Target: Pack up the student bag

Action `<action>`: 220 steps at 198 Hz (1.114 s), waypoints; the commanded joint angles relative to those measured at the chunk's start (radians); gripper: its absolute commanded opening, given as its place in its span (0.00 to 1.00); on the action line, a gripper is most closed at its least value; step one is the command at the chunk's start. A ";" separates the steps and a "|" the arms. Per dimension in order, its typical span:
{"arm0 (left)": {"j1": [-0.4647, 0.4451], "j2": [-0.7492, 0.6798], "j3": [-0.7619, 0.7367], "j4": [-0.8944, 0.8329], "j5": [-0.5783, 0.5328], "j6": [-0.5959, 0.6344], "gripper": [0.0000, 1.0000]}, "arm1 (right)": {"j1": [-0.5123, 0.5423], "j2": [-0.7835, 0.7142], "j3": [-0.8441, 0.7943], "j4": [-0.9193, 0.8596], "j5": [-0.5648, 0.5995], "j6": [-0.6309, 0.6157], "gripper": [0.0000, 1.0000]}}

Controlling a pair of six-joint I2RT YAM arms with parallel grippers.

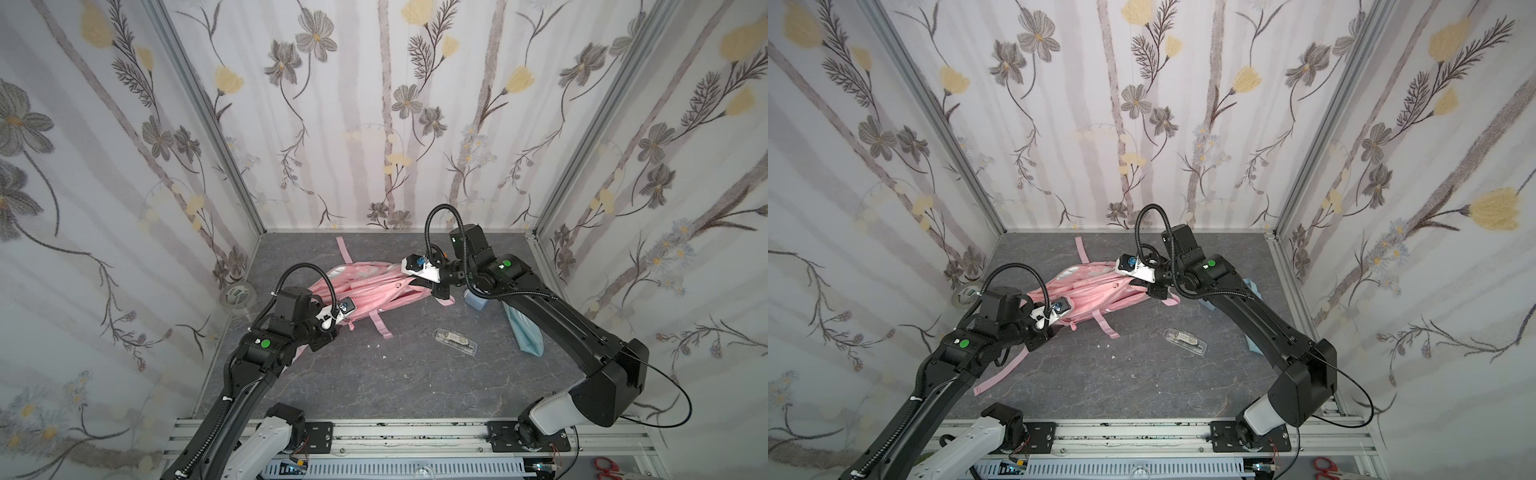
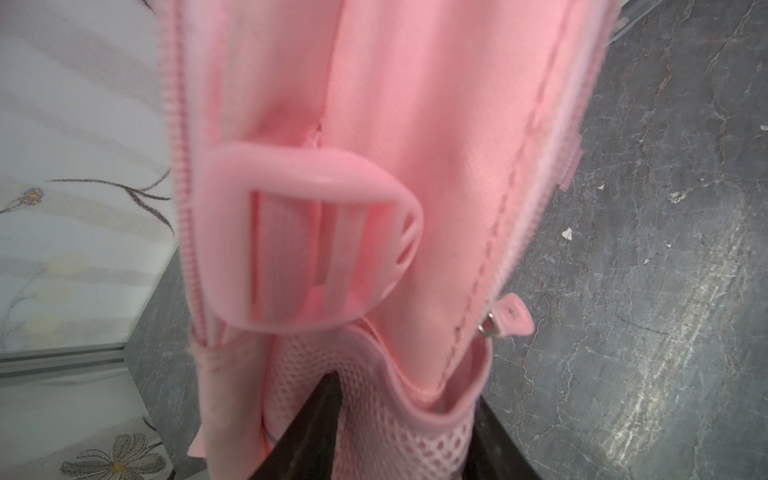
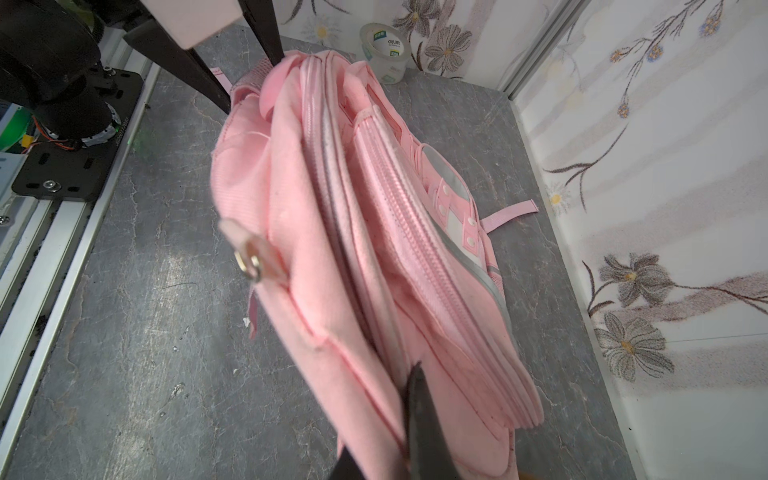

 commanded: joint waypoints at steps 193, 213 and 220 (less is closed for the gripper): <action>0.001 -0.006 0.037 0.046 0.328 -0.356 0.00 | 0.480 -0.197 -0.293 0.764 0.918 0.378 0.53; 0.002 -0.004 0.030 0.082 0.351 -0.400 0.00 | 0.636 -0.233 -0.421 0.924 1.066 0.362 0.49; 0.002 -0.003 0.030 0.102 0.357 -0.419 0.00 | 0.692 -0.231 -0.447 0.970 1.091 0.364 0.48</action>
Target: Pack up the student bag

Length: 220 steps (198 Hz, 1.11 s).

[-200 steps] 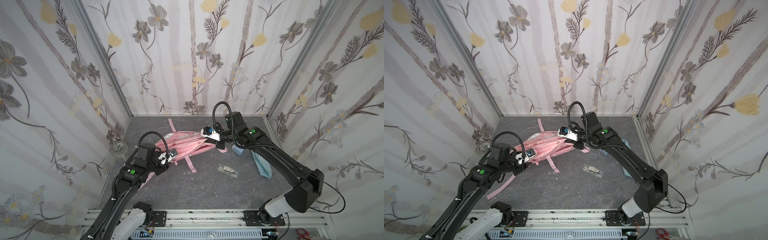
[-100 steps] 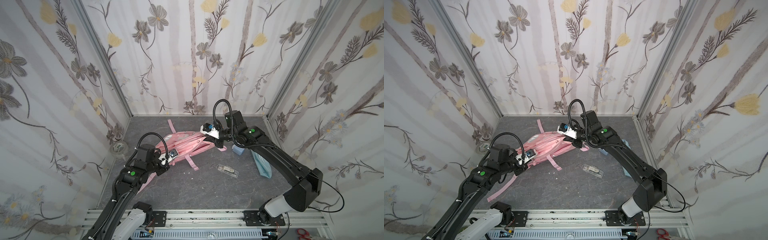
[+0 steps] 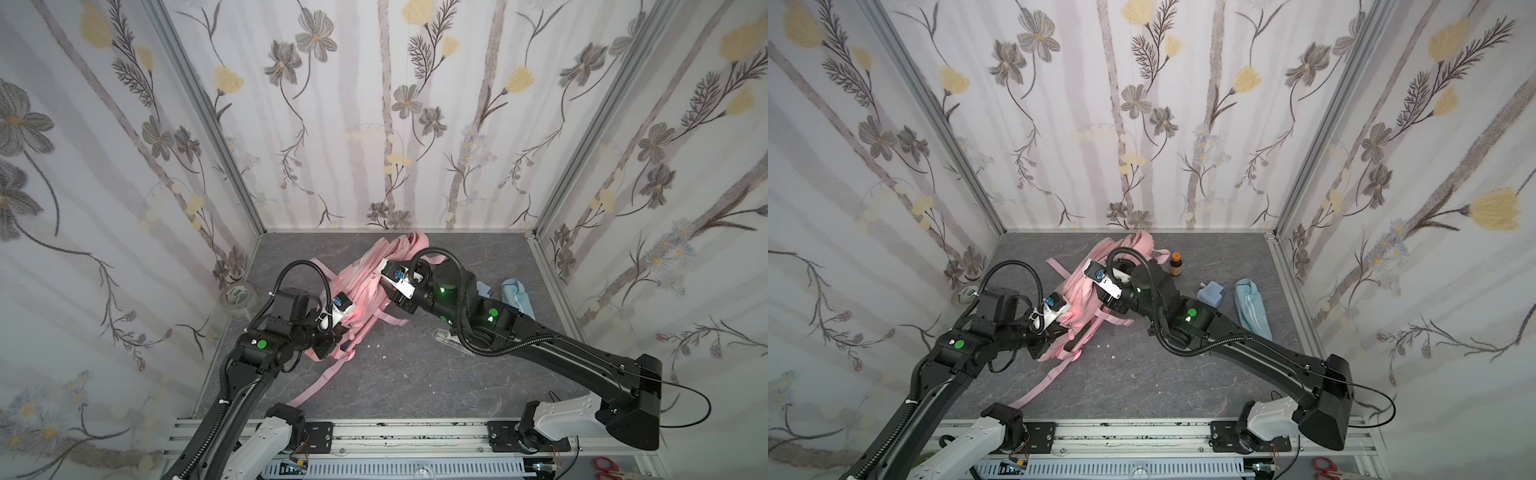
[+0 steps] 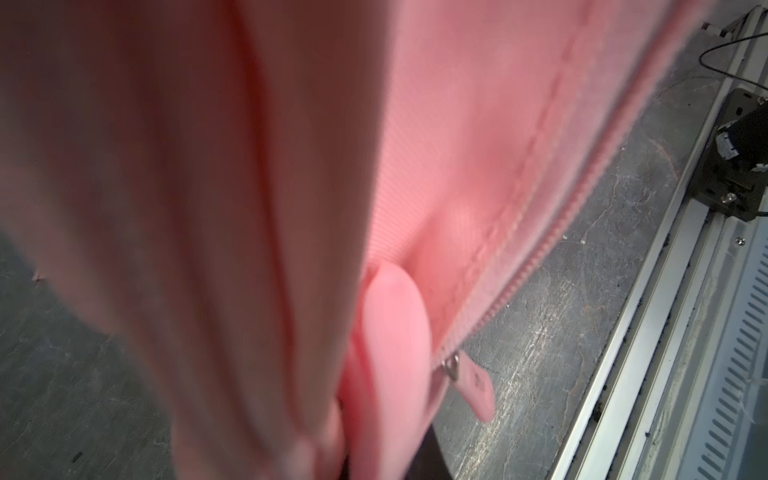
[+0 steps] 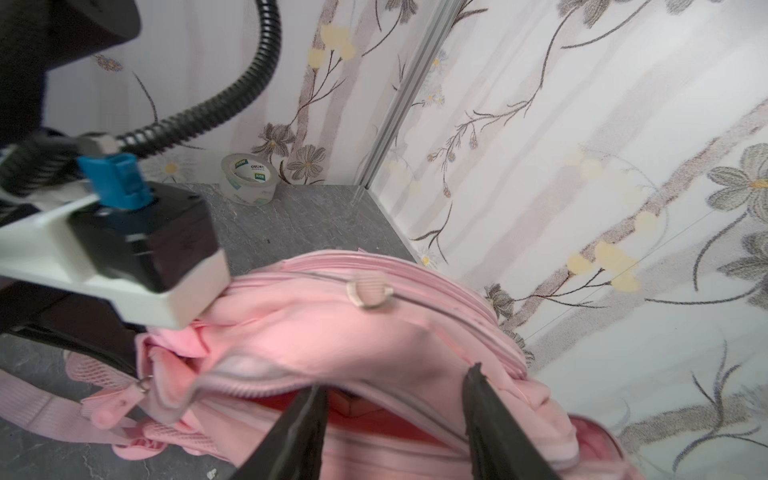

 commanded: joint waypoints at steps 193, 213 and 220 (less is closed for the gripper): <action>0.000 0.085 0.142 0.264 0.085 -0.441 0.00 | 0.218 0.200 -0.181 0.430 0.314 0.396 0.24; 0.000 0.081 0.134 0.279 0.101 -0.457 0.00 | 0.196 0.231 -0.157 0.428 0.328 0.400 0.24; 0.000 0.081 0.132 0.281 0.106 -0.459 0.00 | 0.187 0.240 -0.149 0.422 0.330 0.410 0.24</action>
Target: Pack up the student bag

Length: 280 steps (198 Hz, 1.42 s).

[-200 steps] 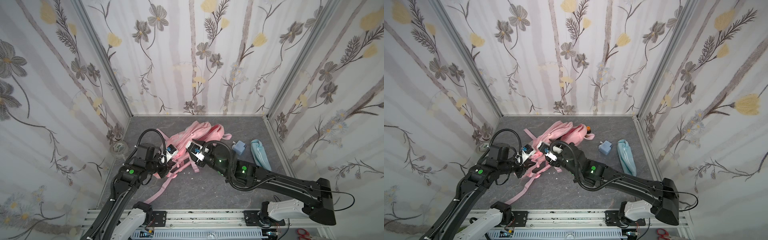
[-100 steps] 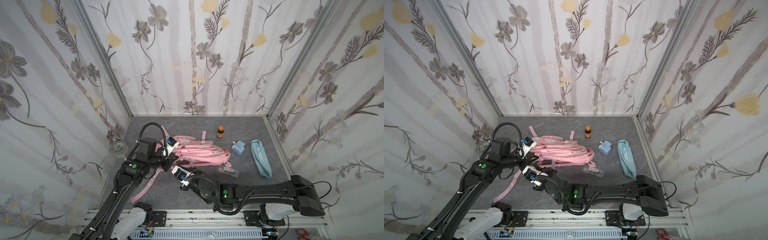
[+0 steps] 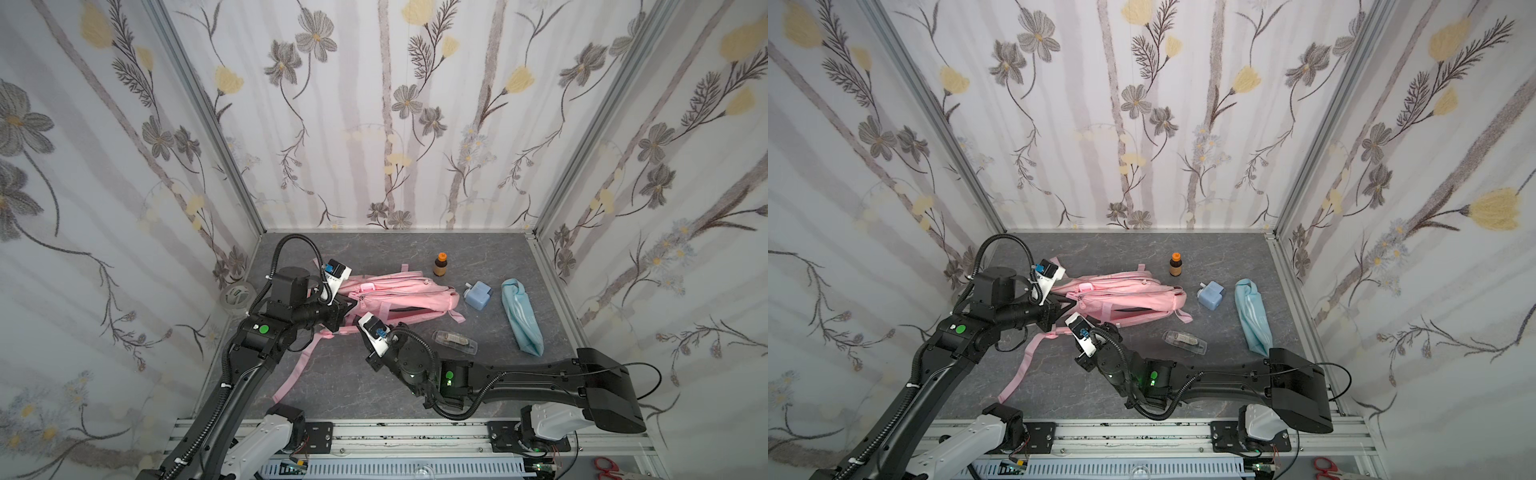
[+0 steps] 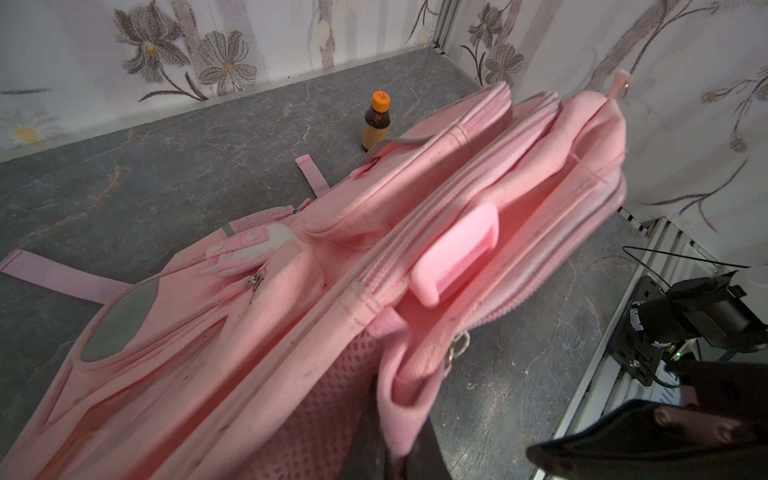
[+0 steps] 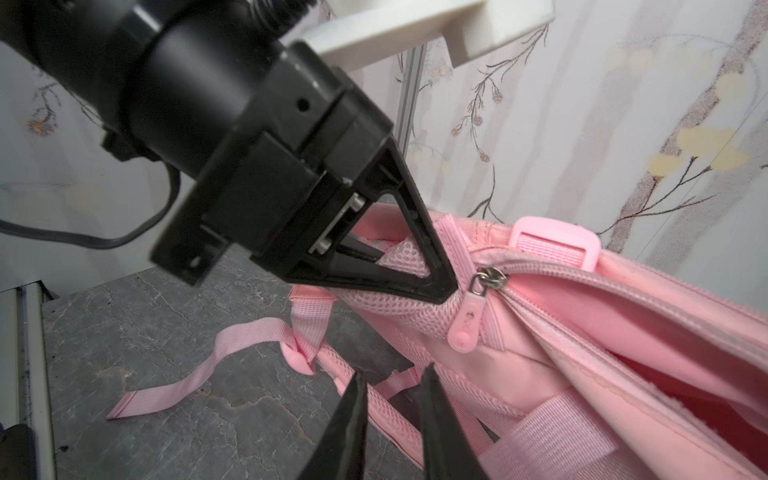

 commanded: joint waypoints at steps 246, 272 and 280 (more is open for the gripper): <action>-0.001 0.043 -0.008 0.134 0.110 -0.059 0.00 | -0.142 0.102 0.105 -0.063 -0.143 0.159 0.43; -0.002 0.045 -0.012 0.146 0.110 -0.065 0.00 | -0.140 0.110 0.135 -0.102 -0.076 0.161 0.41; -0.001 0.047 -0.013 0.147 0.108 -0.067 0.00 | -0.137 0.108 0.136 -0.106 -0.049 0.162 0.40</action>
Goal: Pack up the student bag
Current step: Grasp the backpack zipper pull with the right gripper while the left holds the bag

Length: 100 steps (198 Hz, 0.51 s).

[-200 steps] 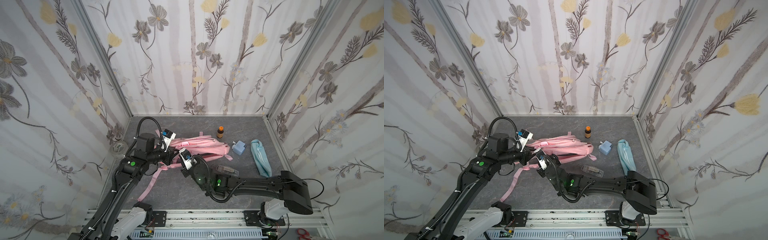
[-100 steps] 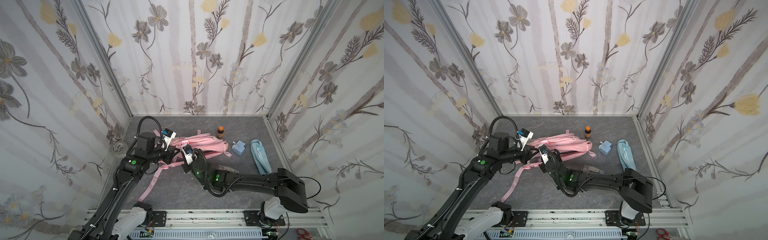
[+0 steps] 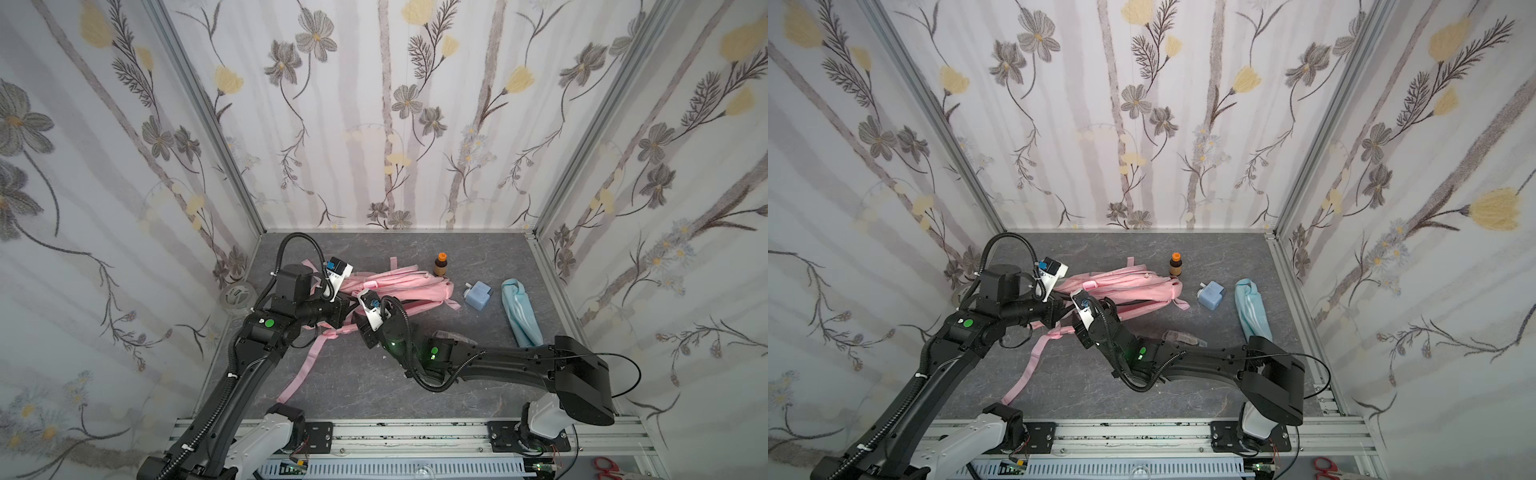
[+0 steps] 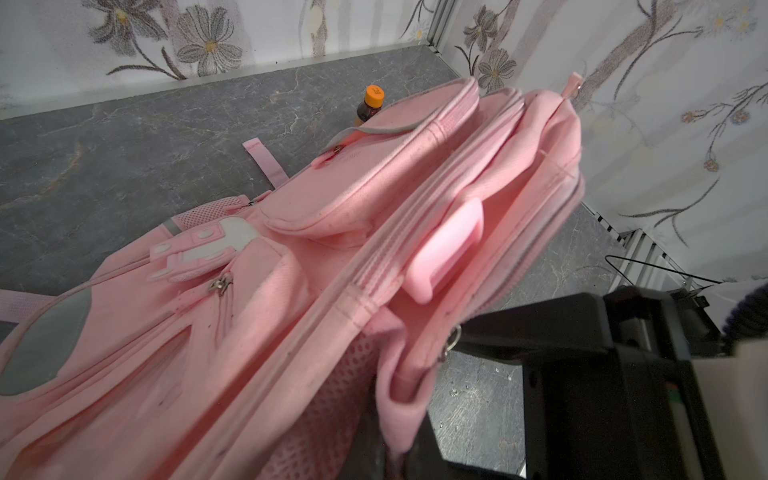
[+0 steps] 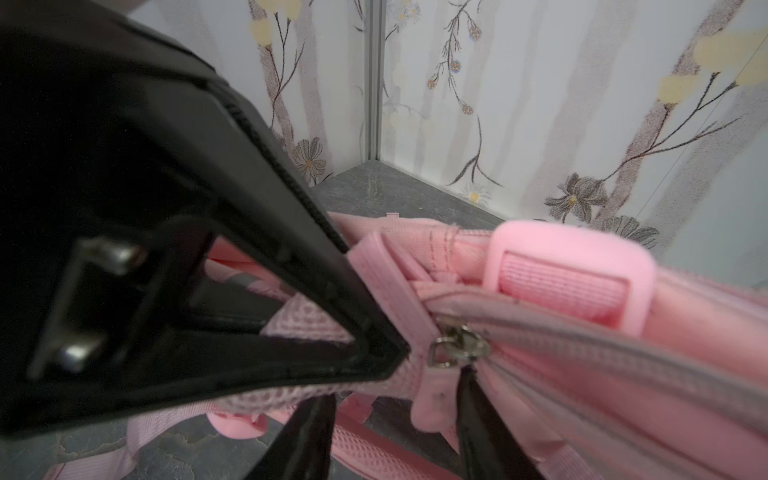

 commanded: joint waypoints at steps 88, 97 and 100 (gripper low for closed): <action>-0.002 0.014 0.004 0.113 0.071 -0.039 0.00 | 0.028 -0.027 -0.006 0.027 0.182 0.015 0.38; -0.002 0.013 0.004 0.114 0.070 -0.040 0.00 | 0.033 -0.035 -0.018 0.038 0.189 0.015 0.38; -0.002 0.013 0.004 0.113 0.070 -0.039 0.00 | 0.034 -0.037 -0.021 0.040 0.190 0.013 0.38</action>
